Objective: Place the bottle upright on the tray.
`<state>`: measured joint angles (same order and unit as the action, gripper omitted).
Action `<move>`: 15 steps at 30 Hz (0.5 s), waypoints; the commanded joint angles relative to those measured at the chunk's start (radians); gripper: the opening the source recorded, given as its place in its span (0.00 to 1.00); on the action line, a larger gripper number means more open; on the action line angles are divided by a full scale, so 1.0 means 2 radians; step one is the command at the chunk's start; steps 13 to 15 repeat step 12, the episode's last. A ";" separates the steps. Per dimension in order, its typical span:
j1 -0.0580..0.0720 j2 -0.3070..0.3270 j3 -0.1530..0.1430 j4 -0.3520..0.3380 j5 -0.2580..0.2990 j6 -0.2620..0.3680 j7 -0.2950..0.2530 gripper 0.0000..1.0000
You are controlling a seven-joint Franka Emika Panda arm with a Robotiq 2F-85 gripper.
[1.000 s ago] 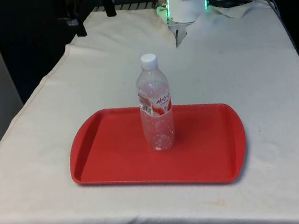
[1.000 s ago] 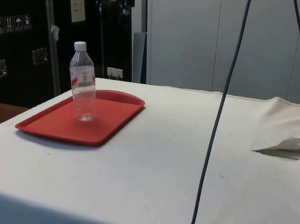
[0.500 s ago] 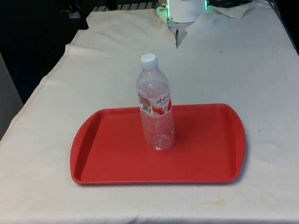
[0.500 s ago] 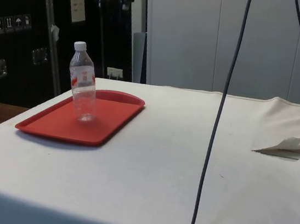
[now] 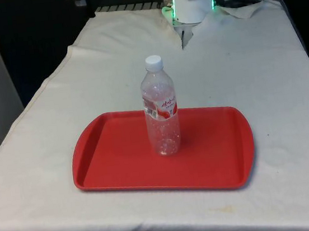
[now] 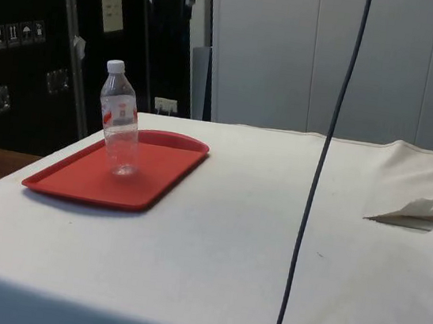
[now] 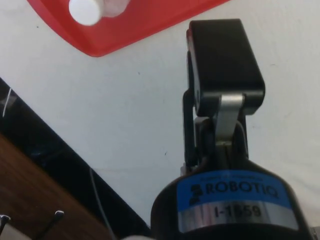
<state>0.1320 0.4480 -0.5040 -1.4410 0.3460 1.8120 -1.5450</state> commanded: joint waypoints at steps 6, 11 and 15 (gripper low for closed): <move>0.007 -0.017 -0.001 -0.021 -0.007 0.013 0.000 1.00; 0.006 -0.018 0.000 -0.022 -0.004 0.008 0.000 1.00; 0.004 -0.017 0.002 -0.020 -0.002 0.002 -0.001 1.00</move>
